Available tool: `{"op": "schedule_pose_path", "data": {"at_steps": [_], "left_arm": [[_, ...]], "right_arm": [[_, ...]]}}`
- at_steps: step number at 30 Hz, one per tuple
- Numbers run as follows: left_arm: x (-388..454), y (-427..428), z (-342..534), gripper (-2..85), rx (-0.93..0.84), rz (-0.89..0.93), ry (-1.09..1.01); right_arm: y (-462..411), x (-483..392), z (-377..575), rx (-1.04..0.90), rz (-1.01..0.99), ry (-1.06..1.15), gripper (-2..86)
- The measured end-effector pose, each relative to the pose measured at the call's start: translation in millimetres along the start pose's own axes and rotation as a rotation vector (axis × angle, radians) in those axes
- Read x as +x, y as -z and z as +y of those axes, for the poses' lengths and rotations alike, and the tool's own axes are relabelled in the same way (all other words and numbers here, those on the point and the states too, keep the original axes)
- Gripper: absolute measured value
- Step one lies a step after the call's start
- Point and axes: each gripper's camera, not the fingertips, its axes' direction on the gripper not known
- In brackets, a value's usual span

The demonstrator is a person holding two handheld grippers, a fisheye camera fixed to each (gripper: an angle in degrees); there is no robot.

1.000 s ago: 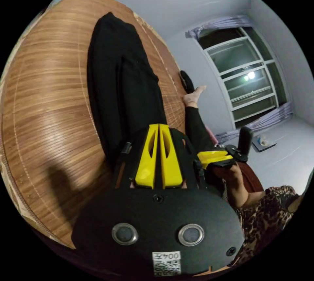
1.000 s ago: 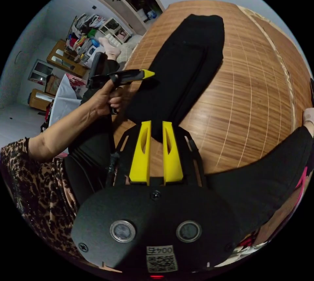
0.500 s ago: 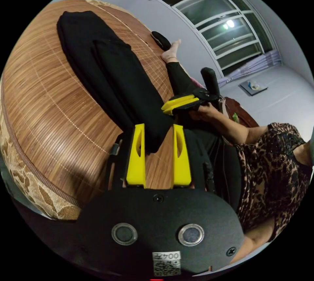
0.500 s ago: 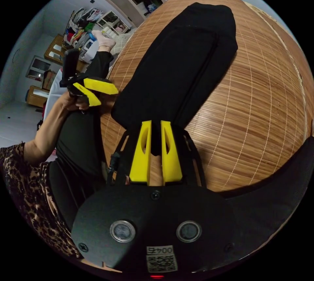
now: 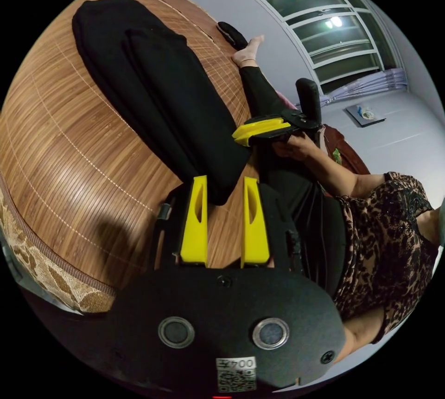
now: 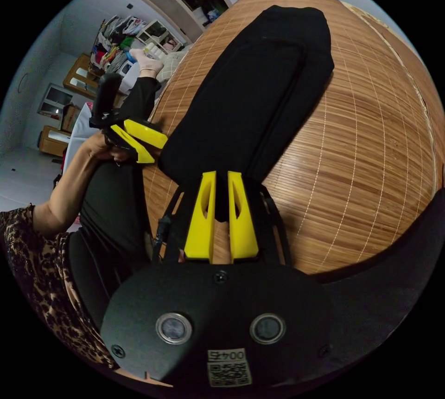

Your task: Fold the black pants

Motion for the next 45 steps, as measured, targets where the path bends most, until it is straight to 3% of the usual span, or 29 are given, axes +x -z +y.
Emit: {"op": "schedule_pose_path", "data": {"at_steps": [10,31,34,36,41,45], "left_arm": [[13,-34,-4,10.8,-0.062,-0.106,-0.047],[-12,-125,6,1.3,-0.147,-0.045,0.123],[-2,-127,16,1.3,-0.157,-0.103,0.168],[17,-122,28,1.5,-0.151,-0.265,0.187],[86,-123,43,5.8,0.148,-0.34,-0.1],[120,-195,30,11.8,0.102,-0.49,-0.288]], "right_arm": [[-3,8,4,0.018,-0.014,-0.006,5.4],[-5,13,-6,-0.032,0.108,0.058,4.8],[10,29,-3,-0.033,0.034,-0.017,5.1],[24,44,4,-0.041,0.02,-0.112,8.1],[28,77,17,-0.046,-0.245,-0.265,12.8],[7,90,18,-0.128,-0.388,-0.336,14.5]]}}
